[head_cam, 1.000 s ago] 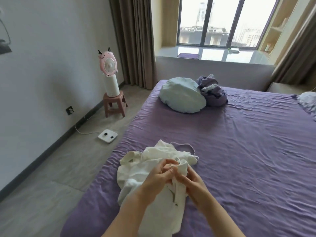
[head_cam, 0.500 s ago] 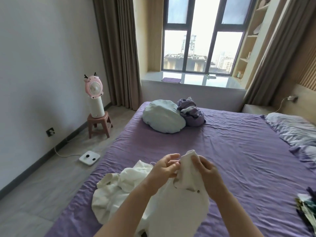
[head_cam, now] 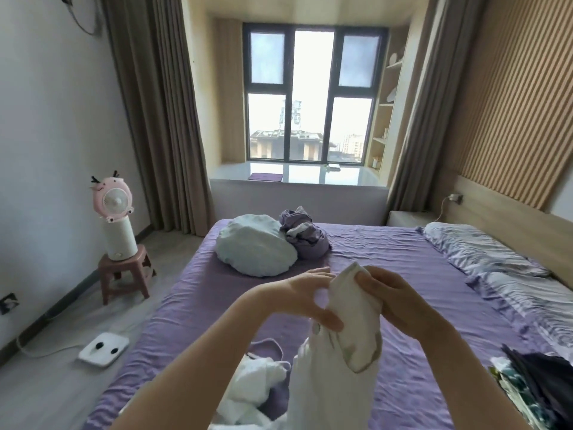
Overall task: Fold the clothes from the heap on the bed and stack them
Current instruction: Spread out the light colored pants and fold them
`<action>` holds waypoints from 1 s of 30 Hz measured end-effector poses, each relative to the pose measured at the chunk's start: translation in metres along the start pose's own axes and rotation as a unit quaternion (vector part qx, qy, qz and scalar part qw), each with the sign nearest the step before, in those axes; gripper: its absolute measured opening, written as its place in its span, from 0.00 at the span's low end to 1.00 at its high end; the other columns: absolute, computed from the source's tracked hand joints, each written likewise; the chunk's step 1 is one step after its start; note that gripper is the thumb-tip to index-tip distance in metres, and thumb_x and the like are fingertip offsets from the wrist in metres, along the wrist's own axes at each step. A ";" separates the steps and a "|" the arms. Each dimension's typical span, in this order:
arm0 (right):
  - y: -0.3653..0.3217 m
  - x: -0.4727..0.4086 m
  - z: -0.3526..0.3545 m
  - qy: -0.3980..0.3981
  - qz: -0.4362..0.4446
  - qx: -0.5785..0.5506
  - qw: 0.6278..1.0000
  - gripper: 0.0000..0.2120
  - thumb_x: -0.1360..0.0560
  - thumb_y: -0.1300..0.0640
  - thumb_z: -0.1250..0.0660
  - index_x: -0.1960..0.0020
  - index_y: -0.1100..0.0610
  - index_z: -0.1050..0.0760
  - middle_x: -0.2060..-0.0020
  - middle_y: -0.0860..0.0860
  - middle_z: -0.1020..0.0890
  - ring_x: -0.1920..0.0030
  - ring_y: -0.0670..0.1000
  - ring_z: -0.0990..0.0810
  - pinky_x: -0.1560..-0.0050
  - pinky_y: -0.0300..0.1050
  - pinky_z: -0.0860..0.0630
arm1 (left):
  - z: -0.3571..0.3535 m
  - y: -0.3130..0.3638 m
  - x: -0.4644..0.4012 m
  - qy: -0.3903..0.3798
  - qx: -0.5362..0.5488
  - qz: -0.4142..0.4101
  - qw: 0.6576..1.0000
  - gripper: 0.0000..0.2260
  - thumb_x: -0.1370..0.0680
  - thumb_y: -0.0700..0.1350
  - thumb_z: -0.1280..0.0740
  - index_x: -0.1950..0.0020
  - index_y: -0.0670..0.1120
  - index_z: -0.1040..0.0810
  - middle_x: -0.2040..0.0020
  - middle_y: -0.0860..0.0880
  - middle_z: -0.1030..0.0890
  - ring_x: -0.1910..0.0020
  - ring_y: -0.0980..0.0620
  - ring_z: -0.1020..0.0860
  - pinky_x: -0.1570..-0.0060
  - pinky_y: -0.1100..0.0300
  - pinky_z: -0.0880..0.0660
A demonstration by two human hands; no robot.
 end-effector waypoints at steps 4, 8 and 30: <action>-0.008 0.002 0.023 0.127 0.041 0.099 0.986 0.16 0.26 0.50 0.34 0.59 0.65 0.25 0.64 0.53 0.27 0.60 0.50 0.31 0.58 0.48 0.35 | -0.004 -0.031 -0.023 0.028 0.051 0.079 0.995 0.14 0.37 0.54 0.20 0.63 0.55 0.25 0.66 0.62 0.25 0.64 0.60 0.26 0.61 0.66 0.30; -0.009 0.006 0.043 0.243 0.045 0.145 0.958 0.15 0.23 0.55 0.35 0.58 0.67 0.27 0.65 0.53 0.29 0.62 0.49 0.33 0.62 0.44 0.36 | -0.007 -0.056 -0.038 0.030 0.029 0.106 0.994 0.24 0.43 0.66 0.24 0.67 0.52 0.33 0.72 0.60 0.30 0.70 0.59 0.33 0.67 0.62 0.35; -0.017 0.054 0.123 0.506 0.062 0.224 0.830 0.16 0.23 0.49 0.36 0.69 0.49 0.30 0.76 0.43 0.28 0.72 0.41 0.31 0.66 0.39 0.35 | -0.012 -0.140 -0.013 0.147 0.218 0.205 0.943 0.14 0.36 0.39 0.25 0.54 0.37 0.22 0.63 0.48 0.23 0.64 0.53 0.28 0.66 0.63 0.29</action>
Point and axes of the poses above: each hand's wrist, its own x-axis away from the middle knuckle, its own z-axis out of the back of the hand, y = z × x, the point moved 5 cm from there along -x, towards the middle knuckle
